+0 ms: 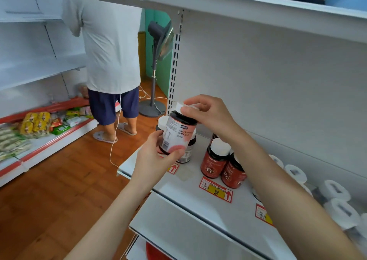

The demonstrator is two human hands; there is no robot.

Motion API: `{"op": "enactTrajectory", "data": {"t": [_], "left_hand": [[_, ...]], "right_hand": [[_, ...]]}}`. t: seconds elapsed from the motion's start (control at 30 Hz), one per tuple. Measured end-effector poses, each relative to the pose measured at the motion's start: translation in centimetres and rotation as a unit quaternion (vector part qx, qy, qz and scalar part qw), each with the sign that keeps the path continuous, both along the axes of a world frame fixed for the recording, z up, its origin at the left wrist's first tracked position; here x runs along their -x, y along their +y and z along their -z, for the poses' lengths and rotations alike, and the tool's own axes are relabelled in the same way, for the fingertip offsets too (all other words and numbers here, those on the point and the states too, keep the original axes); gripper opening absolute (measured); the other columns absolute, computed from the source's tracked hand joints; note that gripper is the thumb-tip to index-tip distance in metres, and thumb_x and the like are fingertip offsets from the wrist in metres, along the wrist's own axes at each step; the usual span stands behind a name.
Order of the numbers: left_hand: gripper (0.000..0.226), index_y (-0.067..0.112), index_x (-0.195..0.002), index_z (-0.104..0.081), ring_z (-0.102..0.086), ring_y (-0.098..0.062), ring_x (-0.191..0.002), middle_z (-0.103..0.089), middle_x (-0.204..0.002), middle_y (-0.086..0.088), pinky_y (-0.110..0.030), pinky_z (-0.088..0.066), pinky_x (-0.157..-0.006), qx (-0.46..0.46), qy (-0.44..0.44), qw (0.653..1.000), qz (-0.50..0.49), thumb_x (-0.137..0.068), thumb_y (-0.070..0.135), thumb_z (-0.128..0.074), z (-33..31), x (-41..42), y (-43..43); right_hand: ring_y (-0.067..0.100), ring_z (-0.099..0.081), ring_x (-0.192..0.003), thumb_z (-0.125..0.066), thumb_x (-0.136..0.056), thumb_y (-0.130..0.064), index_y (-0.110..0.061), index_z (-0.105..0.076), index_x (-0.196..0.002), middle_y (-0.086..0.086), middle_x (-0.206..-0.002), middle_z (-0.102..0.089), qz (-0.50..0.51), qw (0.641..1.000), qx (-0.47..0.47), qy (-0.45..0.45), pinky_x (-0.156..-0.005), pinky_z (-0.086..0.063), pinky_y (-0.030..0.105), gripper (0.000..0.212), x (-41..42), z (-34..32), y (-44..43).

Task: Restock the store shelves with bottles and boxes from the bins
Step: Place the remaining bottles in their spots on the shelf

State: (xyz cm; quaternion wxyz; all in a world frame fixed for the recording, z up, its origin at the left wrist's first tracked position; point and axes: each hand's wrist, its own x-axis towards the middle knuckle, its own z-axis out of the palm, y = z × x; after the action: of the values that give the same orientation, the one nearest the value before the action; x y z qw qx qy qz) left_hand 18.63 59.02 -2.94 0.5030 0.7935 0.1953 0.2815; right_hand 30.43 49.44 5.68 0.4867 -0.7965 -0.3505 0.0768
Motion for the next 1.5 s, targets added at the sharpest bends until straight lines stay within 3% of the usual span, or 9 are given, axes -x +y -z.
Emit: {"op": "enactTrajectory", "data": {"t": [0.13, 0.3, 0.47, 0.53, 0.7, 0.8, 1.2, 1.37, 1.5], "left_hand": [[0.046, 0.021, -0.122, -0.049, -0.048, 0.009, -0.089, -0.053, -0.103, 0.019, -0.004, -0.035, -0.071, -0.062, 0.000, 0.998, -0.005, -0.082, 0.032, -0.067, 1.2, 0.2, -0.4], [0.046, 0.011, -0.123, -0.053, -0.052, -0.019, -0.107, -0.058, -0.116, -0.005, -0.021, -0.036, -0.079, -0.196, 0.099, 0.975, -0.014, -0.083, 0.032, -0.064, 4.7, 1.2, -0.7], [0.050, 0.001, -0.098, -0.067, -0.067, -0.030, -0.084, -0.069, -0.093, -0.013, -0.034, -0.055, -0.067, -0.320, 0.209, 0.924, 0.014, -0.065, 0.035, -0.082, 8.5, 2.0, -0.8], [0.049, 0.001, -0.097, -0.069, -0.067, -0.035, -0.089, -0.069, -0.096, -0.018, -0.041, -0.055, -0.071, -0.349, 0.230, 0.908, 0.010, -0.074, 0.044, -0.066, 9.6, 2.2, -1.1], [0.073, 0.006, -0.101, -0.070, -0.063, -0.038, -0.103, -0.066, -0.108, -0.021, -0.045, -0.051, -0.083, -0.333, 0.293, 0.896, 0.021, -0.092, 0.055, -0.017, 10.8, 2.5, -1.3], [0.065, 0.009, -0.100, -0.071, -0.063, -0.036, -0.102, -0.067, -0.107, -0.019, -0.044, -0.051, -0.081, -0.328, 0.310, 0.892, 0.029, -0.088, 0.053, -0.025, 10.6, 2.4, -1.2], [0.082, 0.014, -0.098, -0.072, -0.065, -0.032, -0.100, -0.069, -0.105, -0.014, -0.038, -0.053, -0.079, -0.341, 0.330, 0.880, 0.026, -0.093, 0.056, -0.002, 10.8, 2.1, -0.8], [0.074, 0.015, -0.096, -0.072, -0.066, -0.031, -0.098, -0.070, -0.104, -0.013, -0.037, -0.053, -0.077, -0.348, 0.328, 0.878, 0.028, -0.092, 0.056, -0.011, 10.6, 2.1, -0.9], [0.077, 0.014, -0.096, -0.072, -0.066, -0.032, -0.098, -0.070, -0.103, -0.014, -0.037, -0.054, -0.076, -0.357, 0.327, 0.875, 0.032, -0.093, 0.056, -0.008, 10.6, 2.2, -0.9]], "right_hand": [[0.015, -0.061, -0.099, -0.069, -0.081, -0.029, -0.020, -0.067, -0.100, -0.005, -0.101, -0.064, 0.047, 0.998, -0.038, -0.032, -0.086, -0.050, 0.028, 0.022, -1.0, -0.5, -0.5], [0.013, -0.060, -0.099, -0.069, -0.081, -0.027, -0.017, -0.065, -0.104, -0.007, -0.103, -0.063, 0.105, 0.986, -0.065, -0.111, -0.086, -0.048, 0.026, 0.025, -3.4, -0.9, -0.2], [0.015, -0.056, -0.109, -0.068, -0.081, -0.024, -0.013, -0.062, -0.110, 0.000, -0.117, -0.062, 0.144, 0.981, -0.027, -0.126, -0.091, -0.043, 0.024, 0.031, -6.2, -0.1, 1.0], [0.016, -0.053, -0.113, -0.066, -0.082, -0.022, -0.011, -0.059, -0.114, 0.001, -0.121, -0.059, 0.146, 0.982, -0.002, -0.119, -0.092, -0.039, 0.022, 0.035, -6.8, 0.5, 1.5], [0.018, -0.047, -0.119, -0.064, -0.082, -0.019, -0.009, -0.055, -0.120, 0.004, -0.128, -0.053, 0.141, 0.986, 0.066, -0.068, -0.088, -0.033, 0.019, 0.040, -7.5, 2.6, 2.6], [0.019, -0.049, -0.117, -0.064, -0.082, -0.020, -0.008, -0.056, -0.117, 0.005, -0.127, -0.054, 0.138, 0.985, 0.094, -0.035, -0.085, -0.033, 0.020, 0.038, -7.5, 4.1, 3.2], [0.020, -0.051, -0.109, -0.067, -0.077, -0.023, -0.010, -0.058, -0.110, 0.005, -0.122, -0.055, 0.156, 0.978, 0.135, 0.036, -0.078, -0.036, 0.023, 0.036, -7.6, 6.8, 3.5], [0.018, -0.049, -0.098, -0.066, -0.079, -0.023, -0.008, -0.057, -0.109, 0.000, -0.103, -0.049, 0.138, 0.978, 0.148, 0.050, -0.075, -0.034, 0.023, 0.035, -7.7, 6.7, 3.5], [0.018, -0.051, -0.084, -0.062, -0.081, -0.025, -0.012, -0.057, -0.088, 0.002, -0.092, -0.057, 0.134, 0.978, 0.152, 0.046, -0.061, -0.036, 0.025, 0.015, -8.0, 6.7, 3.7]]}}
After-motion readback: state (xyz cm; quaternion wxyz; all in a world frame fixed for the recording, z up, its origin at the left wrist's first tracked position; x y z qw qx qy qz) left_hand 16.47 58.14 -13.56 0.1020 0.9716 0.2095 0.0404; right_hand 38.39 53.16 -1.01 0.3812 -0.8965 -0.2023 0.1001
